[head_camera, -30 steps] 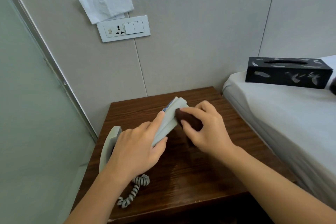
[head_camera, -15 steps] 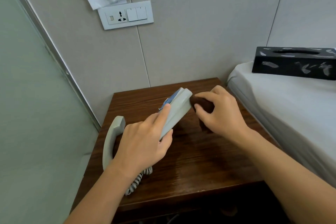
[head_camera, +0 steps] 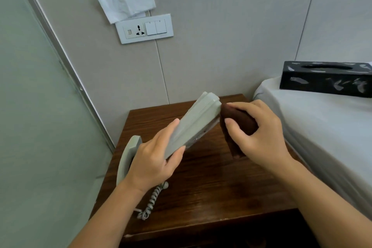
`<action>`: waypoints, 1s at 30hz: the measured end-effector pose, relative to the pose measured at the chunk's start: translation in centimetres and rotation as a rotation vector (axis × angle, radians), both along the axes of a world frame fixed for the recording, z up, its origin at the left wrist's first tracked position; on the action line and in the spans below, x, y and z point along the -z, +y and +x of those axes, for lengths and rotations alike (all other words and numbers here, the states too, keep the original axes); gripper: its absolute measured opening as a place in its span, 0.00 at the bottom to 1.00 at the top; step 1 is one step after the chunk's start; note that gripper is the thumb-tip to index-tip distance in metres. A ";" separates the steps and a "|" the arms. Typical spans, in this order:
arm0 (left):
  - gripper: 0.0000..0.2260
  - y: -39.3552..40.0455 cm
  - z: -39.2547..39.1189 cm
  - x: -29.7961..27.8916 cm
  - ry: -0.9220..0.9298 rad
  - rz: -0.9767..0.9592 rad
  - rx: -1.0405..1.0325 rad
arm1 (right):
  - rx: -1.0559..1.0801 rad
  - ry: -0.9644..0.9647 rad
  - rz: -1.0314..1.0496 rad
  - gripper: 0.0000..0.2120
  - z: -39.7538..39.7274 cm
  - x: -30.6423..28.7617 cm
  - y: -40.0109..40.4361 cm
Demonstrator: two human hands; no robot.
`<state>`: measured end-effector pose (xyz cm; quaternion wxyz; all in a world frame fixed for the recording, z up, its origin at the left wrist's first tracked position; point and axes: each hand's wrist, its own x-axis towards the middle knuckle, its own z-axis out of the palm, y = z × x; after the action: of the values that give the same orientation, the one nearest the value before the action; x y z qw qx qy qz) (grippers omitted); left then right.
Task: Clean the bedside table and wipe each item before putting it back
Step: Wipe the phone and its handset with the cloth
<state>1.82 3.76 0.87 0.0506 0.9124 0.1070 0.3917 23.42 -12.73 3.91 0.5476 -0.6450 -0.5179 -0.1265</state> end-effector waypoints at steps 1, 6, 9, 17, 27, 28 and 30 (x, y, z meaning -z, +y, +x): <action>0.28 0.2 -0.1 0.1 0.007 -0.045 0.005 | -0.018 -0.010 0.017 0.16 -0.2 0.0 -0.2; 0.30 0.2 -1.7 0.8 -0.015 -0.208 0.019 | -0.202 0.046 0.053 0.16 -1.6 -0.2 -0.6; 0.30 -0.2 -2.5 0.9 -0.056 -0.254 0.023 | -0.296 0.038 0.053 0.16 -2.6 -0.5 -0.5; 0.40 -3.3 -1.1 -2.7 0.014 -0.171 -0.343 | -0.385 -0.067 0.035 0.17 -5.2 0.0 0.2; 0.29 -1.0 -0.6 -2.7 0.029 0.140 -0.251 | -0.335 -0.052 0.009 0.16 -5.1 0.4 0.4; 0.29 -0.9 -0.6 -2.5 -0.017 0.087 -0.223 | -0.303 -0.054 0.033 0.16 -5.0 0.3 0.3; 0.32 -1.2 -0.4 -2.2 -0.085 -0.078 -0.145 | -0.238 -0.049 0.071 0.16 -4.5 -0.1 0.0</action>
<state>1.39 2.56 3.04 0.0621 0.8822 0.1855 0.4284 18.95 -12.71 3.99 0.5684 -0.5556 -0.5993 -0.0947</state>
